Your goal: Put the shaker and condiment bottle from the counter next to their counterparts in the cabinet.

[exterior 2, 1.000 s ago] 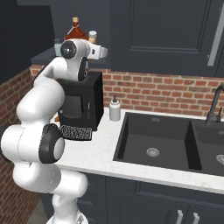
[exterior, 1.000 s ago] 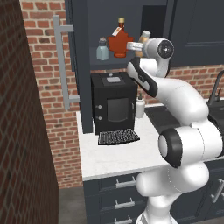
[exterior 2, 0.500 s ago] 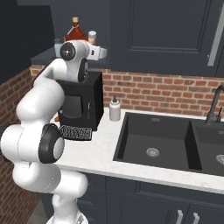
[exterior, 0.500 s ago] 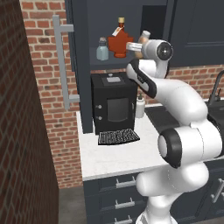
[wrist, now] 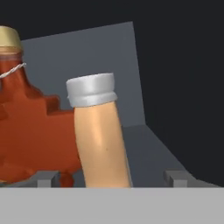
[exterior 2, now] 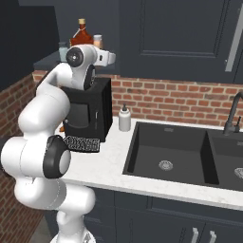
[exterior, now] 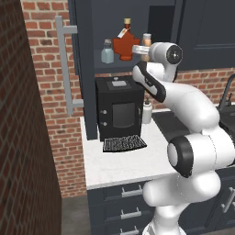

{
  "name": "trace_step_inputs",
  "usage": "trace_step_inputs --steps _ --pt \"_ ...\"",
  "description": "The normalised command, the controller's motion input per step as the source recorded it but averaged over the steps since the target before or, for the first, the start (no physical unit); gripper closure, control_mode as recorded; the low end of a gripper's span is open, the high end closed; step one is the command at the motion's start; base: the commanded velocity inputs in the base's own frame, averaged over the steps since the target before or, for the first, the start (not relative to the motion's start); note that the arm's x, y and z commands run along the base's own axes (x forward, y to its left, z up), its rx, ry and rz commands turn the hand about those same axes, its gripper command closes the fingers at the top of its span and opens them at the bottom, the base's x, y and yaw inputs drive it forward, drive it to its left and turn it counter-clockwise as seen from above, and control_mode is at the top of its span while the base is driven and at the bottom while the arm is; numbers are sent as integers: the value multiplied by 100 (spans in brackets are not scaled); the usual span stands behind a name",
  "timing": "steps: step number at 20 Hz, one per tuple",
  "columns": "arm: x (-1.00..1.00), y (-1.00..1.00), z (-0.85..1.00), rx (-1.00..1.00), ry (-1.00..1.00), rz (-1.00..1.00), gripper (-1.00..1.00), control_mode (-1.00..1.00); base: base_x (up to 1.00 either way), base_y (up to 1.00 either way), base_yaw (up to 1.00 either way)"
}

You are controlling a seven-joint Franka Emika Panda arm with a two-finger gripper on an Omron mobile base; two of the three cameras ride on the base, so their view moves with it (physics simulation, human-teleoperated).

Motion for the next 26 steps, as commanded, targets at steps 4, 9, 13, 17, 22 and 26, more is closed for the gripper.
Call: trace_step_inputs --steps 4,9,13,17,22,26 --pt "-4 -1 0 0 -3 0 -100 -100 0 0 0" --pt "-39 -6 9 0 -5 0 -100 -100 0 0 0" --pt "-48 -8 16 0 -2 0 -100 -100 0 0 0" --pt "-49 -8 18 1 0 -2 -100 -100 0 0 0" --pt "-49 -11 15 3 0 -5 -100 -100 0 0 0" --pt "-52 -16 6 4 0 -6 -100 -100 0 0 0"
